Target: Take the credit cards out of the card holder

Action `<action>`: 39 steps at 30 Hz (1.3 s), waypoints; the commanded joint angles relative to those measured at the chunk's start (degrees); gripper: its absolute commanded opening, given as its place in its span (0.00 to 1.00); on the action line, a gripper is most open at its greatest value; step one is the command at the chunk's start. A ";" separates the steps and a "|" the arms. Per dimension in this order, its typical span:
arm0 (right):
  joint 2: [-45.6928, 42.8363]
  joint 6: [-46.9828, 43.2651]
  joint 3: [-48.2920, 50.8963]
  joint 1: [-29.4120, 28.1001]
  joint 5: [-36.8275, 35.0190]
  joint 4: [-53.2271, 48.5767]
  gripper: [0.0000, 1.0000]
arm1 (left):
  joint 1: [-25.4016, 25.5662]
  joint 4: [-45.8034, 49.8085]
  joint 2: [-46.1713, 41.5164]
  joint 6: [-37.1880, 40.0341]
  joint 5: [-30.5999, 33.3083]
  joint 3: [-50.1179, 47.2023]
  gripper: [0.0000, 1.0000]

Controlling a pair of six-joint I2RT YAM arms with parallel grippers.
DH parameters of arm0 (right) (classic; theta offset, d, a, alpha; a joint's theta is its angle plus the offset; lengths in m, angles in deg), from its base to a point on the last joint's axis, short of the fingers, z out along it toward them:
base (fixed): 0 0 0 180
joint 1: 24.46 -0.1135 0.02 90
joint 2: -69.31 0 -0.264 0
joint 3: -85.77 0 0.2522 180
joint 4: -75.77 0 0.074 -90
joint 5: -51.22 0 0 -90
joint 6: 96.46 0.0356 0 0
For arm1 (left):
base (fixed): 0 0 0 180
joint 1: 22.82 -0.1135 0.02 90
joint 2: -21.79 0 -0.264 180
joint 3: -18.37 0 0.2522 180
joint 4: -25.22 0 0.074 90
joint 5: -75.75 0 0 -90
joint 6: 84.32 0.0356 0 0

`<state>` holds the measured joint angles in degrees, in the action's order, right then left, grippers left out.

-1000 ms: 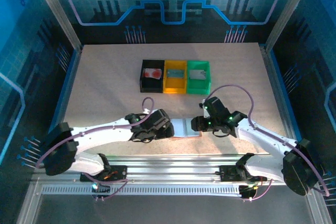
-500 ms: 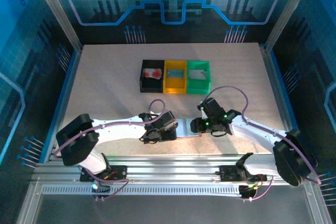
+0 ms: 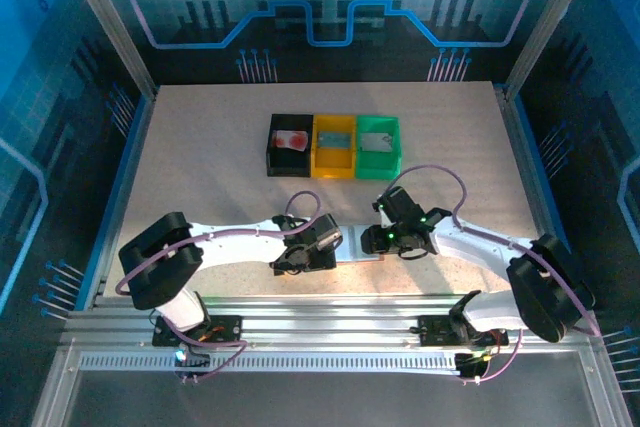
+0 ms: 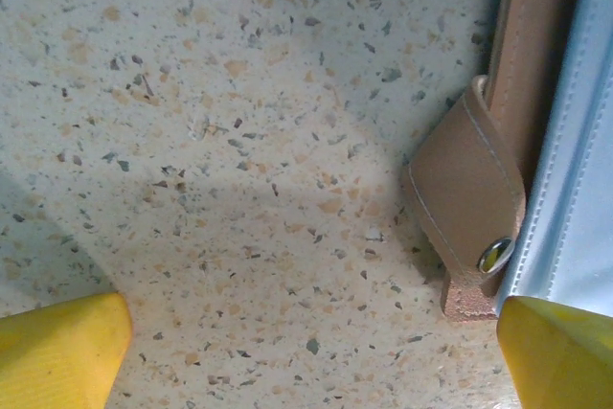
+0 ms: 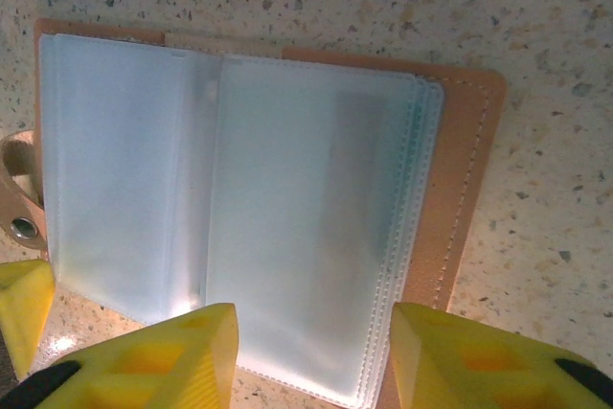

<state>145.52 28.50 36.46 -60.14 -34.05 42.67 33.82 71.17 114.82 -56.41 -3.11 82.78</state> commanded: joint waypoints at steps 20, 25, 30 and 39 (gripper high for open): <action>1.52 0.19 0.92 -0.10 2.06 3.12 0.36 | 0.31 -4.41 4.27 -1.35 -4.87 -1.00 0.99; 1.12 0.26 1.06 -0.29 3.09 4.27 0.34 | 0.31 -4.76 4.63 -1.18 -5.12 -1.04 0.99; 0.83 0.26 1.22 -0.35 4.83 5.45 0.34 | 0.31 -4.93 4.58 -1.05 -5.33 -0.97 0.99; 1.01 1.33 0.75 -2.08 9.95 10.68 0.34 | 0.31 -5.42 4.25 -0.90 -5.68 -1.01 0.99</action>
<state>147.09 29.01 37.31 -60.91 -26.68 51.00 33.82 71.34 115.92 -57.00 -3.20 83.11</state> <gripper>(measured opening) 0.337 0.994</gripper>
